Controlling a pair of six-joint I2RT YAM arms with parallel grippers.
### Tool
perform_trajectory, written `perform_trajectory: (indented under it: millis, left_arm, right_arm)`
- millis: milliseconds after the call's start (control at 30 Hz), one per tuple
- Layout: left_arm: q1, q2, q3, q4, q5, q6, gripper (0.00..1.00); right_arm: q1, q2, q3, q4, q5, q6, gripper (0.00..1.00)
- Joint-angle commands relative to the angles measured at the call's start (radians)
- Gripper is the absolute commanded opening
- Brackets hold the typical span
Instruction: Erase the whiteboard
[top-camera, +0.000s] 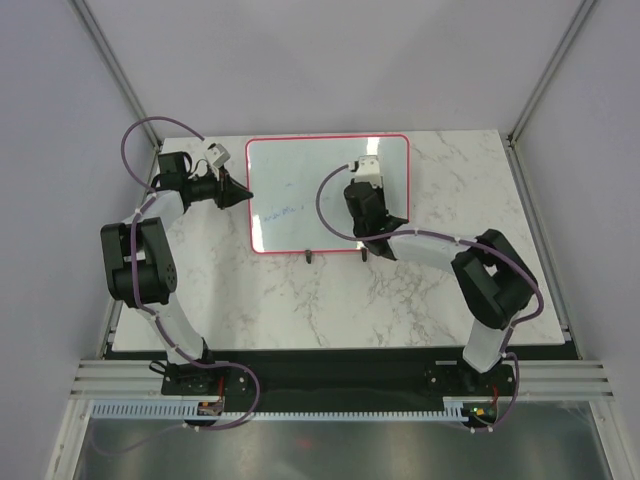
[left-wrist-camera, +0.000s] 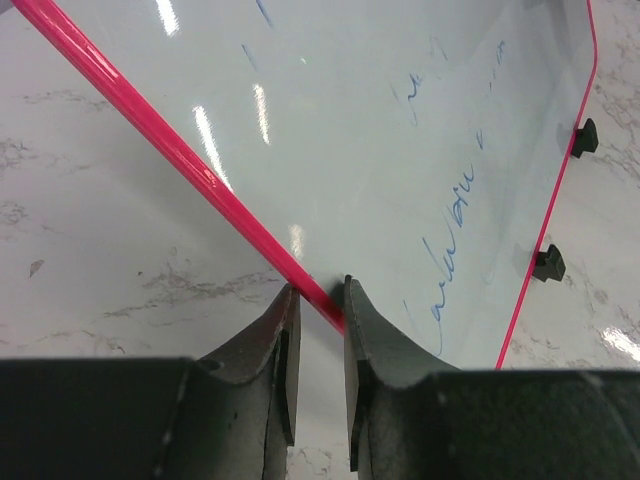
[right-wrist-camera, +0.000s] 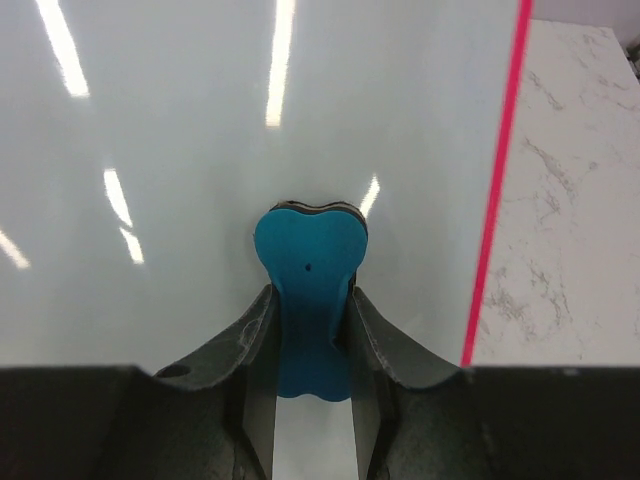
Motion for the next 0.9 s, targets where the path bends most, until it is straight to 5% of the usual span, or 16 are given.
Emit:
perform_trajectory:
  millis: [0,333,633,867]
  left_arm:
    - [-0.012,-0.042,0.000,0.029,-0.015,0.088,0.02]
    - [-0.012,-0.043,-0.002,0.025,-0.018,0.091,0.02]
    - [-0.012,-0.045,-0.006,0.025,-0.015,0.096,0.02]
    - [-0.014,-0.056,-0.006,0.025,-0.012,0.094,0.02]
  right_arm:
    - [0.109,0.108,0.118,0.034,-0.095,-0.108,0.00]
    - [0.252,0.272,0.266,-0.050,-0.410,-0.240,0.00]
    - [0.228,0.225,0.342,-0.112,-0.161,-0.387,0.00]
    - [0.179,0.416,0.808,-0.261,-0.175,-0.413,0.00]
